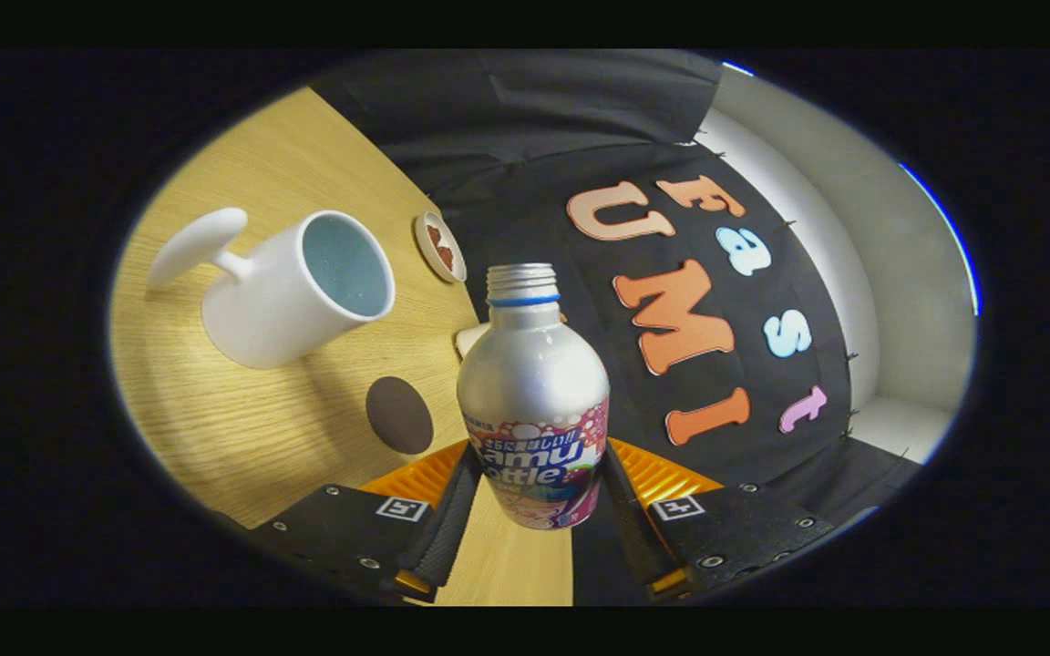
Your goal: Take the bottle from table, then pour the juice into the cup, finally place the bottle on the coaster
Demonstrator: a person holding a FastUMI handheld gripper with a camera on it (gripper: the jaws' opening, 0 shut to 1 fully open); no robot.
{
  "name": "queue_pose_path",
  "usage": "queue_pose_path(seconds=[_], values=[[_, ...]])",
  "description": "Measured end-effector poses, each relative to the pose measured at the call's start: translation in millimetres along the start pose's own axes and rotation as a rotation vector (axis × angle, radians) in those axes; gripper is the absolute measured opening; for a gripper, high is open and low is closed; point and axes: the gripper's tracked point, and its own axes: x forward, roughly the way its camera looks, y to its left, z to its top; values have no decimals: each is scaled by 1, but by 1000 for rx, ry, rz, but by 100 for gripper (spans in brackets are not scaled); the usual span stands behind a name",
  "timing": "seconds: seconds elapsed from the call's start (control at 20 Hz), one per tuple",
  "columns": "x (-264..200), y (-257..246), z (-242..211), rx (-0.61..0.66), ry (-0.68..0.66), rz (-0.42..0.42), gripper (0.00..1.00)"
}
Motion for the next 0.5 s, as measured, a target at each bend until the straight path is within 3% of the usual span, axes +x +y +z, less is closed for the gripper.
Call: queue_pose_path(seconds=[0.5], values=[[-3, -11, 18, -224, -66, -56, 74]])
